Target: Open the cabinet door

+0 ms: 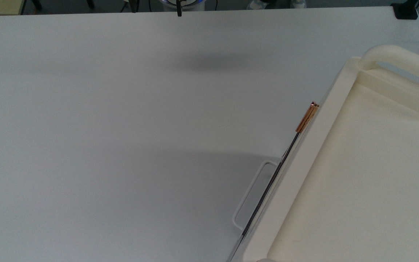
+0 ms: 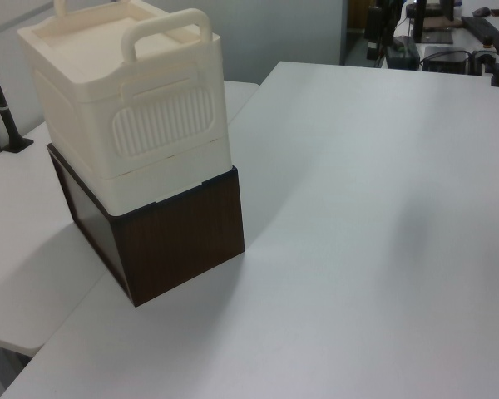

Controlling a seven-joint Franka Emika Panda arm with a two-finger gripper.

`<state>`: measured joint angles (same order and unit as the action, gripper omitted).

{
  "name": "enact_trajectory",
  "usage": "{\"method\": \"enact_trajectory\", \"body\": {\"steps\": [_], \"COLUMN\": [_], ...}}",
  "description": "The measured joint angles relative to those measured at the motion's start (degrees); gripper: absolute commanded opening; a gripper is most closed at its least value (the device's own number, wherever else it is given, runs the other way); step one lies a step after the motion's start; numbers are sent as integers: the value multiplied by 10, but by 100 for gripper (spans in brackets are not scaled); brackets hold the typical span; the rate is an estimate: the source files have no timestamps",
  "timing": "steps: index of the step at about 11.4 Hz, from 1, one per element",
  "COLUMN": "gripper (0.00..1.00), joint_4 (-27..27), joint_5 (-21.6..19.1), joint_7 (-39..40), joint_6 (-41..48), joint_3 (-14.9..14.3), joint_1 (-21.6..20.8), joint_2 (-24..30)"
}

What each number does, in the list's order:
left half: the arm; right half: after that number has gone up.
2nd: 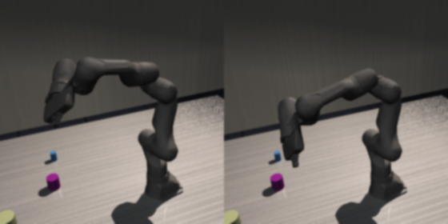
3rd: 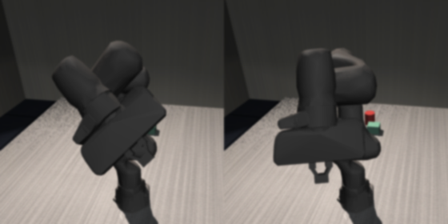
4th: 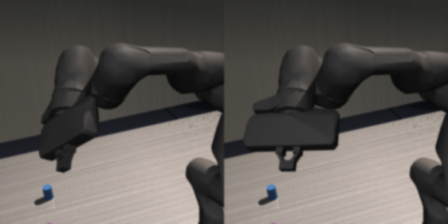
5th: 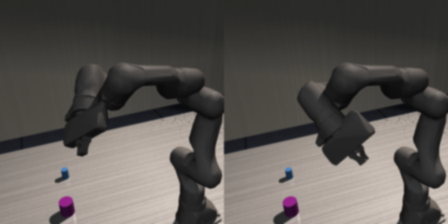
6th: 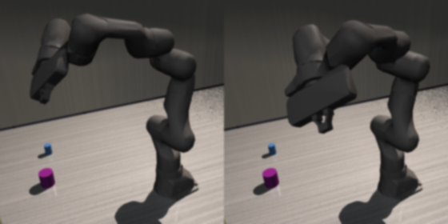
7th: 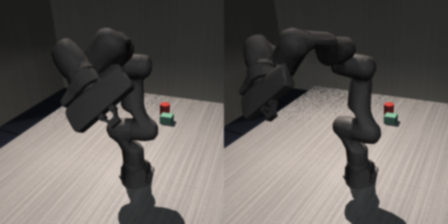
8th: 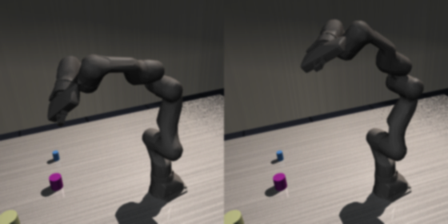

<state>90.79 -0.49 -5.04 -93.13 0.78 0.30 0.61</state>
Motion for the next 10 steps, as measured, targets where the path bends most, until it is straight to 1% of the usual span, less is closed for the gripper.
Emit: {"method": "enact_trajectory", "body": {"steps": [1,3,4,5,6,8,10], "gripper": [100,100,100,100,100,88,62], "joint_4": [0,-2,-6,-14,-23,-35,-57], "joint_5": [0,0,1,17,28,40,46], "joint_7": [15,105,142,156,152,141,106], "joint_6": [0,-5,-12,-36,-70,-139,-195], "joint_3": [0,2,8,24,41,70,101], "joint_1": [-2,-7,-7,-7,-7,-8,-8], "joint_2": [-1,-6,-9,-11,-12,-18,-41]}}
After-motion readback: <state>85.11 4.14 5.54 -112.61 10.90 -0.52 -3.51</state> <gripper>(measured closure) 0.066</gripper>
